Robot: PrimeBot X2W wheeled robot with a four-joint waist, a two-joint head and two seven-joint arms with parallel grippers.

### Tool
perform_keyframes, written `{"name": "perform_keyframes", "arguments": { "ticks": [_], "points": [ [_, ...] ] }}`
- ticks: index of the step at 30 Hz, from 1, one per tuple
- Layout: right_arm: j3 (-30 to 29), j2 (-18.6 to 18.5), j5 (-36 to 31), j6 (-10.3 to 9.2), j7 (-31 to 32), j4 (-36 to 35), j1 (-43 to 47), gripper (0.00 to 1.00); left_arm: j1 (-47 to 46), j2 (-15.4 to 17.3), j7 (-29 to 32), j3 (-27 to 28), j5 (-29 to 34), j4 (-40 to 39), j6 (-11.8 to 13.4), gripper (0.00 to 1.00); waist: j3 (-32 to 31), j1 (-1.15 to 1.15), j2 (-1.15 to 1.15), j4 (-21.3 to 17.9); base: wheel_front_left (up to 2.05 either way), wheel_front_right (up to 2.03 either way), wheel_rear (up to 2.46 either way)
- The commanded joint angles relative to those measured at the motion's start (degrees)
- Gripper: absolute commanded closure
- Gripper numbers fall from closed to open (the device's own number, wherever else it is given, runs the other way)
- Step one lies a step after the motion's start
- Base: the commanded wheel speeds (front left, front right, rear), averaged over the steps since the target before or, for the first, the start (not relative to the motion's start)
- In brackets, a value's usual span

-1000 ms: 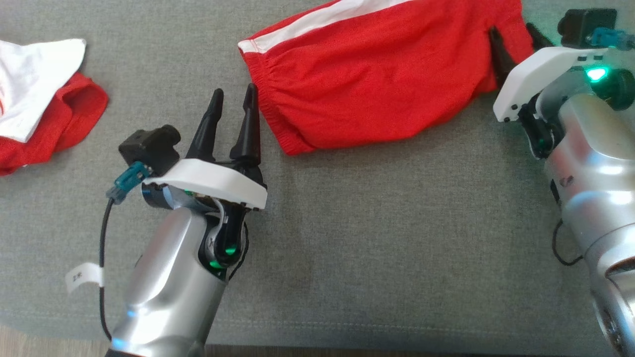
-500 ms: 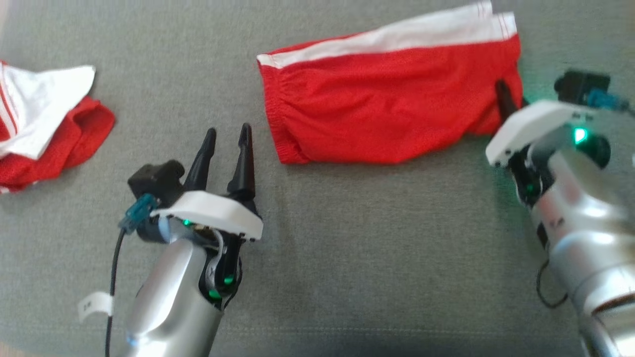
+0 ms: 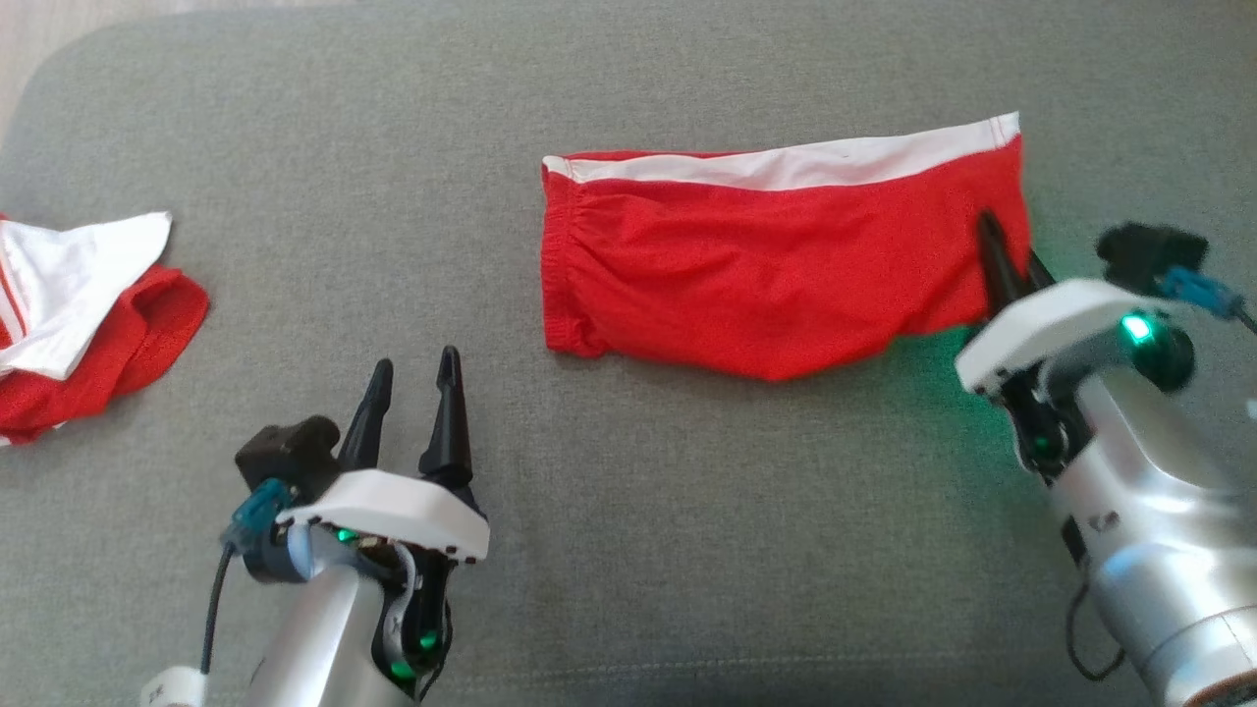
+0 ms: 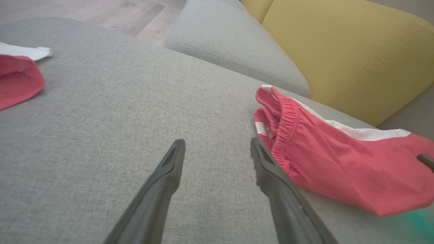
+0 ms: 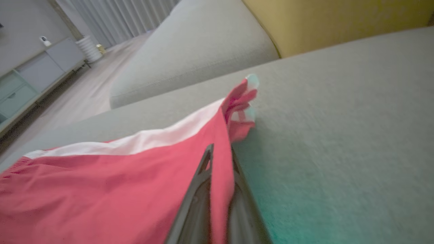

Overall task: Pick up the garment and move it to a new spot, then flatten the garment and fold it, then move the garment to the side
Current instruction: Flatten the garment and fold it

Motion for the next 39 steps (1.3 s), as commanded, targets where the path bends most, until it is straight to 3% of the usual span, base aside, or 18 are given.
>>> {"name": "perform_keyframes", "arguments": {
  "ticks": [1,10,19,20,21,22,28,31,35,39],
  "points": [
    [2.13,0.40,-0.30,0.26,-0.58,-4.63,-1.57,1.00,-0.31,0.81,-0.29,2.44,0.58,-1.88,-0.38,0.00,-0.10,0.00,0.00,0.19,0.00,0.00,0.00],
    [10.15,5.53,-2.00,0.26,5.01,-17.36,-2.93,1.00,0.78,0.81,-0.29,1.99,0.06,-1.36,-0.79,0.00,-0.28,0.00,0.00,3.66,0.00,0.00,0.00],
    [15.81,9.14,-3.25,0.26,8.83,-16.72,-1.38,1.00,0.74,0.81,-0.29,-0.25,-1.14,-1.29,-0.35,0.00,0.12,0.00,0.00,8.29,0.00,0.00,0.00],
    [16.28,9.35,-3.11,0.26,8.63,-16.24,-1.18,0.92,0.61,0.81,-0.29,-0.47,-1.16,-1.24,-0.30,0.00,0.24,0.00,0.00,8.73,0.00,0.00,0.00],
    [16.99,9.50,-2.95,0.26,8.37,-15.89,-0.99,0.35,0.50,0.81,-0.29,-0.67,-1.16,-1.19,-0.28,0.00,0.30,0.00,0.00,9.12,0.00,0.00,0.00],
    [17.87,9.60,-2.70,0.26,8.21,-15.65,-0.80,0.00,0.46,0.81,-0.29,-0.81,-1.11,-1.14,-0.21,0.00,0.33,0.00,0.00,9.37,0.00,0.00,0.00],
    [22.13,9.73,0.05,0.26,3.84,-17.60,-0.72,0.00,0.39,0.81,-0.29,-0.80,-0.42,-1.32,0.47,0.00,0.29,0.00,0.00,8.95,0.00,0.00,0.00],
    [21.36,9.74,-0.70,0.26,-0.12,-16.66,-1.19,0.00,0.67,0.81,-0.29,-0.17,0.66,-1.66,0.80,0.00,-0.08,0.00,0.00,7.67,0.00,0.00,0.00],
    [15.43,9.74,-4.52,0.26,-3.95,-13.19,-1.52,0.00,0.84,0.81,-0.29,0.66,2.19,-2.22,1.29,0.00,-0.50,0.00,0.00,5.92,0.00,0.00,0.00],
    [3.45,9.65,-12.27,0.26,-4.80,-12.48,0.48,0.00,0.86,0.81,-0.29,1.68,4.85,-3.32,1.93,0.00,-0.74,0.00,0.00,4.26,0.00,0.00,0.00]
  ]
}}
